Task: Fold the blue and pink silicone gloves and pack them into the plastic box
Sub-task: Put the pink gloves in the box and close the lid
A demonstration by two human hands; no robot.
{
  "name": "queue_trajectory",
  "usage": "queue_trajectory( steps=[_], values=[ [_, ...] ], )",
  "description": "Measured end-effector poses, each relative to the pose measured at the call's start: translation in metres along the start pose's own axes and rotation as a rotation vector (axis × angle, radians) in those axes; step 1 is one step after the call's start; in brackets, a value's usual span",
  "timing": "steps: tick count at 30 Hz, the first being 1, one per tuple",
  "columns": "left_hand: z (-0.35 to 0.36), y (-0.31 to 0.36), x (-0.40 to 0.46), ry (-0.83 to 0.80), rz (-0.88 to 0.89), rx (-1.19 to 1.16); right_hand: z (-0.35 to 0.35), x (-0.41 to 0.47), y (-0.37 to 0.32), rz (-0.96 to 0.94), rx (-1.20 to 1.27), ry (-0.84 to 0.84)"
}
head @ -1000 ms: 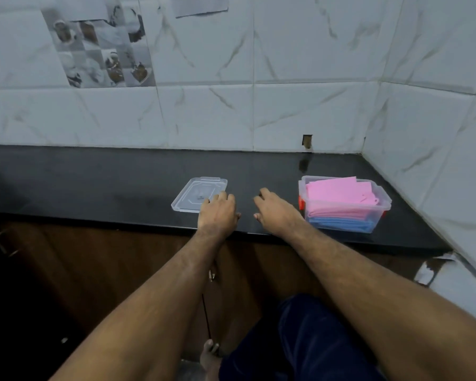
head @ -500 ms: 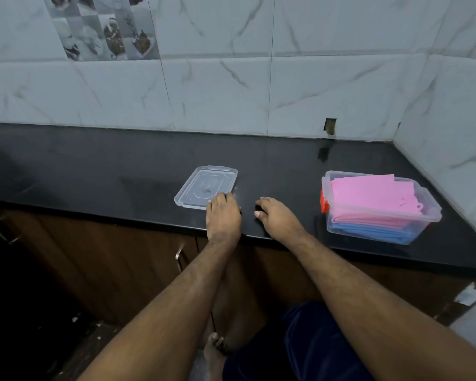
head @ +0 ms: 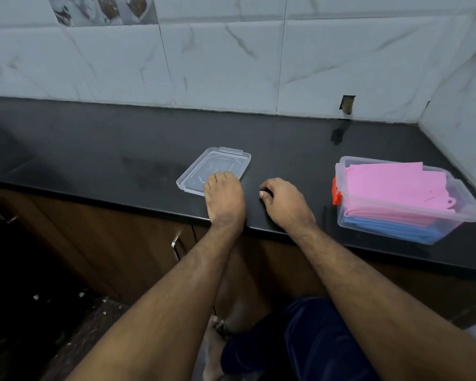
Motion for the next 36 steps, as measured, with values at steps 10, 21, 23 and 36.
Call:
queue_trajectory(
  steps=[10,21,23,36],
  values=[
    [-0.008,0.015,-0.012,-0.015,0.064,0.012,0.001,-0.008,-0.007,0.006,-0.054,-0.004],
    [-0.027,0.033,-0.020,0.178,0.269,0.050,0.003,-0.003,-0.001,0.014,0.037,-0.026],
    [-0.026,0.037,-0.022,0.137,0.312,0.057,0.003,-0.001,0.004,0.041,0.085,-0.041],
    [-0.011,0.019,-0.006,0.022,0.320,-0.379,-0.005,-0.005,0.003,-0.089,0.294,0.028]
  ],
)
Point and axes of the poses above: each hand's wrist, its own x-axis towards the middle knuckle, its own z-axis out of the palm, y = z × x, the point moved 7 cm from there along x, towards the middle knuckle, and after that the axes turned 8 degrees about -y, right-handed, at the moved point
